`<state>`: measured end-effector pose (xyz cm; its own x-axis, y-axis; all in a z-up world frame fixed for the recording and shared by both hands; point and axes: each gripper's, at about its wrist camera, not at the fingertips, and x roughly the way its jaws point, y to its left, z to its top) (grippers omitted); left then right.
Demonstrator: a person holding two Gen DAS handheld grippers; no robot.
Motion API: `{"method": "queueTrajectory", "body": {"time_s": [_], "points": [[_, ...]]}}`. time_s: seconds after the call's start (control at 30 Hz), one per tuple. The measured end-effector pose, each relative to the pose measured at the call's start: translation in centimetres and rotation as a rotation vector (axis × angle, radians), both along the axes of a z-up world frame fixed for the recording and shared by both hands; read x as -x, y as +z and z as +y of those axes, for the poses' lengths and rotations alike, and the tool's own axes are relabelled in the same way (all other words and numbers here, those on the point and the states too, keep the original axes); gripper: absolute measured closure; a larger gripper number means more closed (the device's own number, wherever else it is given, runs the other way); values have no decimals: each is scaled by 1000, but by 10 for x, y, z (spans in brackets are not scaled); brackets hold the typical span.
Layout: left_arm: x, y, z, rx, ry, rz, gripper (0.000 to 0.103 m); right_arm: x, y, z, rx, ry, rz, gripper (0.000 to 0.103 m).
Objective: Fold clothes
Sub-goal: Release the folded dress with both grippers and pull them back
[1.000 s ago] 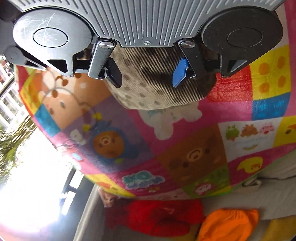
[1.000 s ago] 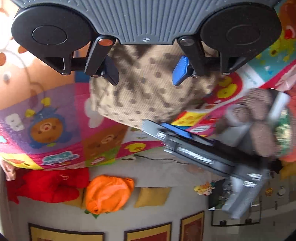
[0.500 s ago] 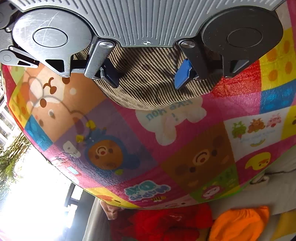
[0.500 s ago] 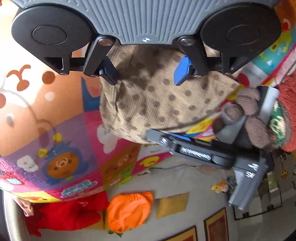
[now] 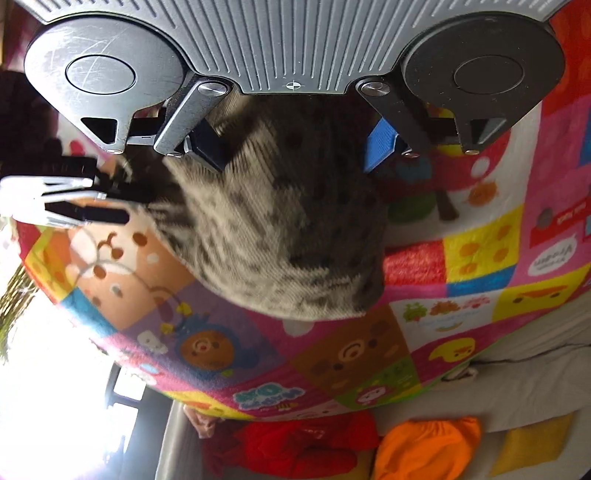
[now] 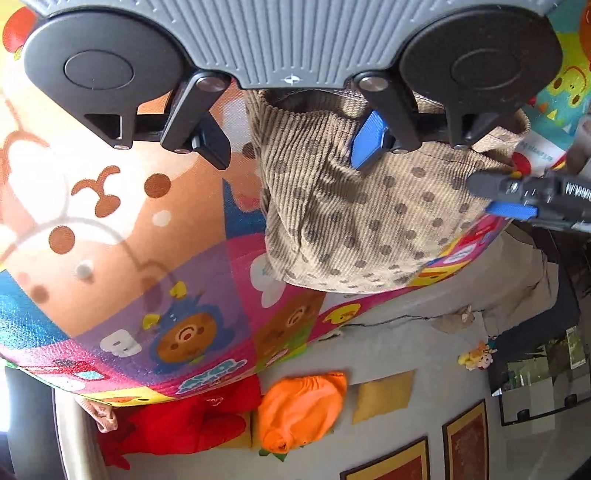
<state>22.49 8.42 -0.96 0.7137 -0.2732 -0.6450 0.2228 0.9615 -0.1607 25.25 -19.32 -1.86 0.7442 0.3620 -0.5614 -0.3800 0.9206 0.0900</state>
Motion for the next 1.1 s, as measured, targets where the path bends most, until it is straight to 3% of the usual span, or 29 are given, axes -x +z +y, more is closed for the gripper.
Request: {"method": "queueTrajectory", "body": {"time_s": [0.17, 0.37, 0.5, 0.63, 0.77, 0.9, 1.03, 1.1], "points": [[15, -7, 6, -58, 57, -25, 7, -2, -9, 5, 59, 2, 38, 14], [45, 3, -8, -63, 162, -83, 9, -2, -13, -4, 26, -29, 74, 6], [86, 8, -27, 10, 225, -132, 1, 22, -10, -11, 4, -53, 18, 0], [118, 3, -49, 31, 244, -115, 0, 54, -9, -24, -28, -50, 23, 0], [137, -7, -65, -21, 288, -65, 0, 89, -10, -37, -26, -65, 40, 0], [142, -13, -74, -76, 320, -14, 0, 118, -8, -39, 29, -84, 1, 0], [133, -15, -84, -178, 304, 5, 0, 117, -9, -30, 98, -97, -17, 0], [131, -16, -81, -170, 305, 6, 0, 113, -9, -26, 122, -100, -17, 0]]}}
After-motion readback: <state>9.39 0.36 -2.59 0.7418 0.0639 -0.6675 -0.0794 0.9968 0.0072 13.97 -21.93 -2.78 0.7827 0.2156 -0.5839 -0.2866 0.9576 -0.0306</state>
